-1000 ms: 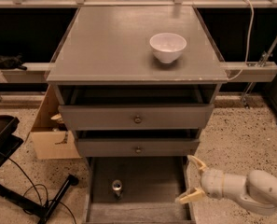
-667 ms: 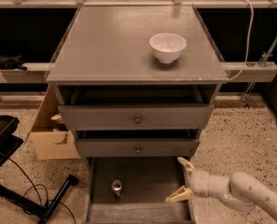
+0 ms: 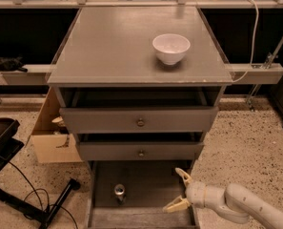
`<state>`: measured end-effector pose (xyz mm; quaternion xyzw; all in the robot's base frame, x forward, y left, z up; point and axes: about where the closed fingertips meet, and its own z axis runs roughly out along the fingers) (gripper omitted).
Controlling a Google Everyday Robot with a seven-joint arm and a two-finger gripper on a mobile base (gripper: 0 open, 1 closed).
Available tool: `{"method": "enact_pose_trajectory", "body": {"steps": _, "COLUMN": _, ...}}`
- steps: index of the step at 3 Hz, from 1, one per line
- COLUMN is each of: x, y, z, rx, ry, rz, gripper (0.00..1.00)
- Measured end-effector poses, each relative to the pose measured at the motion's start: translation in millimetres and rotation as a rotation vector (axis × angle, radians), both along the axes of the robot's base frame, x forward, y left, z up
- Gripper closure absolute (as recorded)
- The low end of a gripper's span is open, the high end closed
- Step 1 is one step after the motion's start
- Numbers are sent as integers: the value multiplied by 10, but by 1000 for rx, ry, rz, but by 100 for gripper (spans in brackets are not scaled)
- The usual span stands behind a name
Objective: Pick redbull can from bottom drawer and place on counter
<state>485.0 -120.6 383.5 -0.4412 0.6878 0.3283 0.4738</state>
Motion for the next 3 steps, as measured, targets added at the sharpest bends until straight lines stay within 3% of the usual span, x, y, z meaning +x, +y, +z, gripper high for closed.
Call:
{"method": "enact_pose_trajectory", "body": {"steps": 1, "x": 76, "y": 221, "z": -70, "rx": -14, "ry": -26, "rz": 48, "gripper": 0}}
{"method": "enact_pose_trajectory", "body": {"steps": 2, "x": 199, "y": 689, "z": -405, "rx": 0, "ry": -64, "rz": 138, "gripper": 0}}
{"method": "enact_pose_trajectory", "body": {"steps": 3, "x": 195, "y": 1303, "z": -807, "rx": 12, "ry": -119, "rz": 233, "gripper": 0}}
